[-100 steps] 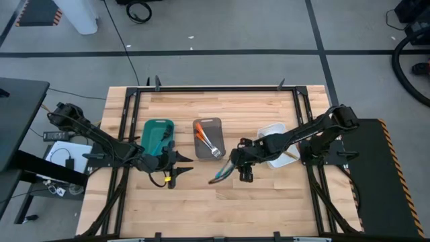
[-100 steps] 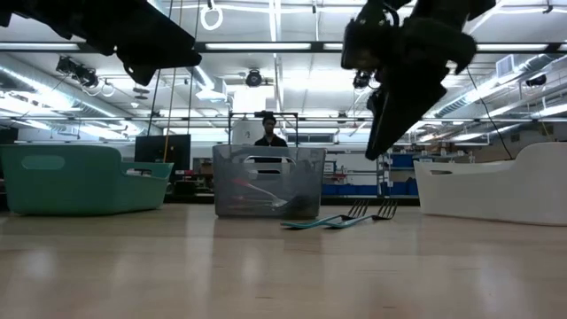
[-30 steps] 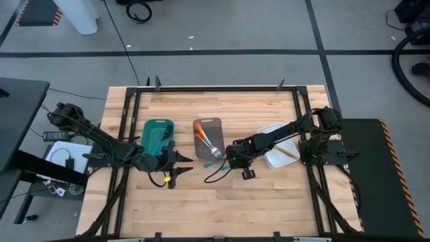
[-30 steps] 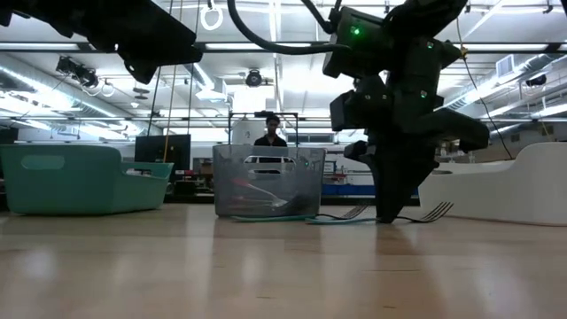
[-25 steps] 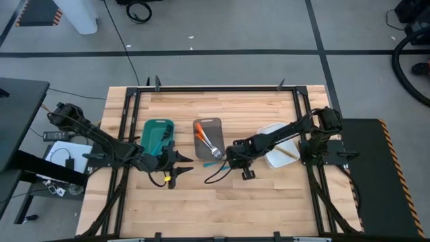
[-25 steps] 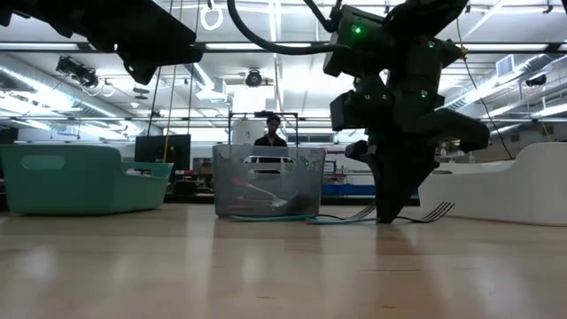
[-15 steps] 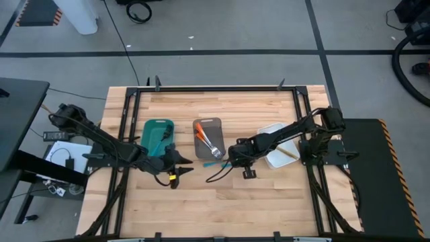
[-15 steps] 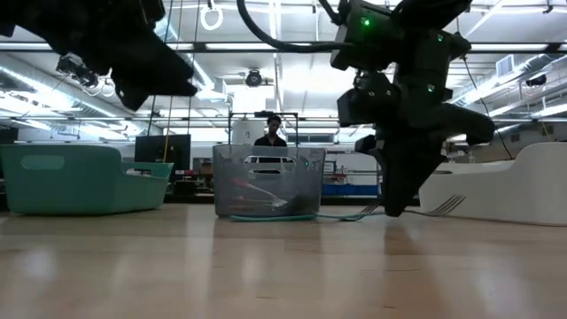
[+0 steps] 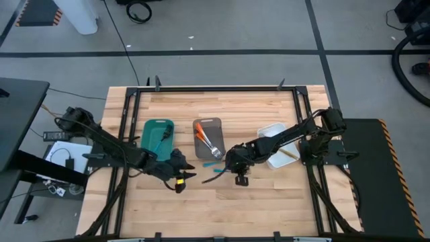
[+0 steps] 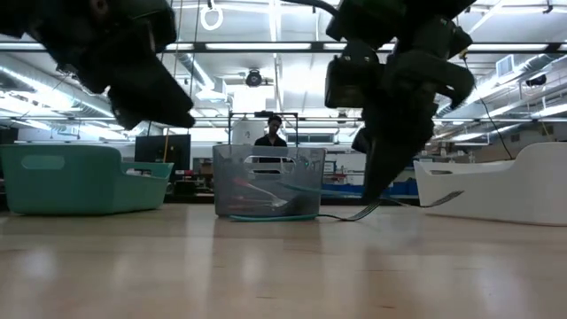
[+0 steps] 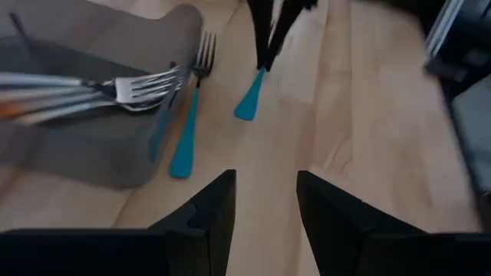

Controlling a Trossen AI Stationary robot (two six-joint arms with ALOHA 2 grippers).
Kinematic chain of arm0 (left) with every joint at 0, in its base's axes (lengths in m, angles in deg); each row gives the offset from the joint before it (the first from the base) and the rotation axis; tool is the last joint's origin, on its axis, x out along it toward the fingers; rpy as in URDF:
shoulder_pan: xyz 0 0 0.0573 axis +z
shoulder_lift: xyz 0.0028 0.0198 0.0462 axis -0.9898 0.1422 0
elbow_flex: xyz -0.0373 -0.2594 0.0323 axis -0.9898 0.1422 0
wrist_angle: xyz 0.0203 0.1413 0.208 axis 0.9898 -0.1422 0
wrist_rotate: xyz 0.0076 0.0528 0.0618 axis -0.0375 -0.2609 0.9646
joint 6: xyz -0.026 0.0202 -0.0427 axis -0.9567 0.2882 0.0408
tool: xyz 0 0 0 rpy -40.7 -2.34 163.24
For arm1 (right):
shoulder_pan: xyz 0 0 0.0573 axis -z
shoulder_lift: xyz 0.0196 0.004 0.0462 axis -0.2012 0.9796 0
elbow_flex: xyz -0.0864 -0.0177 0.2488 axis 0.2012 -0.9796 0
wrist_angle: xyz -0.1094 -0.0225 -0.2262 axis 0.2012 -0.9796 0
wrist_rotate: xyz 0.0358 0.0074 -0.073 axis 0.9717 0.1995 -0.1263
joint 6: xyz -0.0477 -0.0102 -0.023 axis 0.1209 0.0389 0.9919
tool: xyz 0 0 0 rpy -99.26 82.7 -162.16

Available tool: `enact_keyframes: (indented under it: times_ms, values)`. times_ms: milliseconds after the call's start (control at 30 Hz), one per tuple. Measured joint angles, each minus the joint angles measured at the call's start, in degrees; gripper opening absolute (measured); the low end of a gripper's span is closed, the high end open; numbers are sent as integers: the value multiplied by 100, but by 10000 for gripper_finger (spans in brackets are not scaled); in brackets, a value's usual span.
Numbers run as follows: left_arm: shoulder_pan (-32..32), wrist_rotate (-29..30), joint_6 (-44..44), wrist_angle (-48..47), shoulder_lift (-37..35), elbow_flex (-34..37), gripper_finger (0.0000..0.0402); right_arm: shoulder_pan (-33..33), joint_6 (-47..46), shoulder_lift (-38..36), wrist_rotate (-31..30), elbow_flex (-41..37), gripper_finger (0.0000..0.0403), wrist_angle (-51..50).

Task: Sort silverware by color (type)
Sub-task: Put the blue fork into the green bin

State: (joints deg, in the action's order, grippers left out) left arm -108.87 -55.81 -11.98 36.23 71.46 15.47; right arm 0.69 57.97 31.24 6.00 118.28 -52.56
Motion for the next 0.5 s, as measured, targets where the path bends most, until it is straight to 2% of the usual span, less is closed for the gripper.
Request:
enact_keyframes:
  times_ms: [133, 500]
  values:
    - [0, -8, 810, -594, 475, -644, 149, 55, -637, -7, 285, 7, 12, 250]
    - [0, 54, 3506, -911, 1525, -1966, 149, 172, -1640, -9, 826, 9, 13, 730]
